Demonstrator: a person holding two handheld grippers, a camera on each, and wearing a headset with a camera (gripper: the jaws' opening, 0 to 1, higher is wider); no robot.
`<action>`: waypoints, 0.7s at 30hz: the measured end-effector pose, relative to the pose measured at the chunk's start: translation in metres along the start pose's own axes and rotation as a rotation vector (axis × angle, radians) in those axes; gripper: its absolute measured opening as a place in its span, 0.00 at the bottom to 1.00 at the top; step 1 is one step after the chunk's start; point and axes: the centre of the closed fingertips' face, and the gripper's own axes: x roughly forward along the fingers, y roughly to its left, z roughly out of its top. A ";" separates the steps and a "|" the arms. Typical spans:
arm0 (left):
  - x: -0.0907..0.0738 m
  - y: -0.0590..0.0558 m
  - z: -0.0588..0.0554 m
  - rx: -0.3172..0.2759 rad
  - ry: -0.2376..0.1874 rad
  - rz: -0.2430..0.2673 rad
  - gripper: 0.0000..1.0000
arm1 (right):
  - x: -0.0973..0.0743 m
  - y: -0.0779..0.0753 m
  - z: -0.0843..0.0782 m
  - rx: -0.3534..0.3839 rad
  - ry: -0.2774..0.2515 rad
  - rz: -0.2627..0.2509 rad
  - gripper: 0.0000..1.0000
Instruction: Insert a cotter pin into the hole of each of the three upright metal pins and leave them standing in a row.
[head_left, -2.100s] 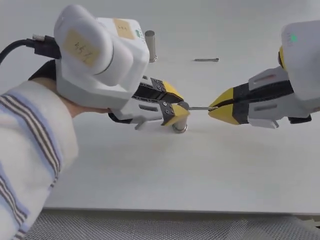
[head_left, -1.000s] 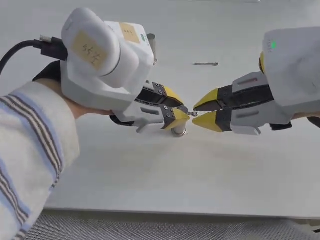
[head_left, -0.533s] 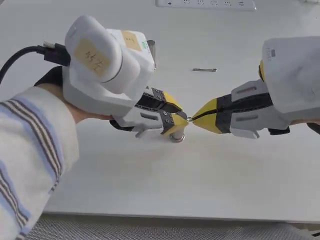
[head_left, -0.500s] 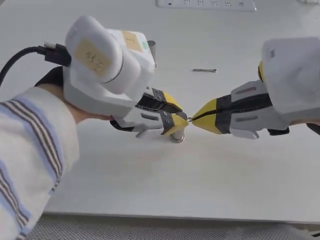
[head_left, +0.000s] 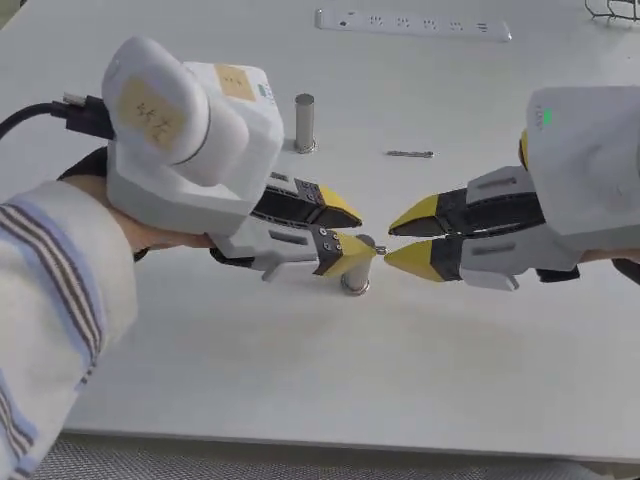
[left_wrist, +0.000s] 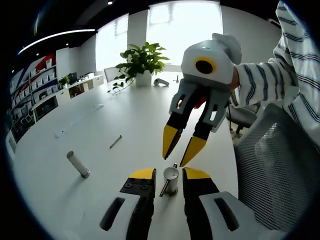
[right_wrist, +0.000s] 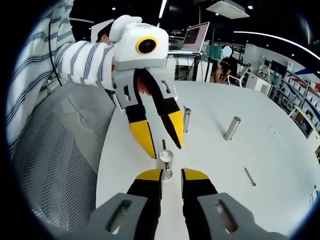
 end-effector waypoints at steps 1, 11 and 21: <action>-0.003 -0.001 -0.001 0.001 -0.005 -0.004 0.27 | 0.000 0.001 0.001 0.006 -0.004 0.003 0.10; -0.024 -0.004 -0.010 -0.022 -0.041 0.020 0.48 | 0.008 0.008 0.003 0.030 -0.007 0.010 0.14; -0.045 -0.012 -0.035 -0.062 -0.013 0.073 0.92 | 0.017 0.010 0.003 0.057 -0.006 0.019 0.18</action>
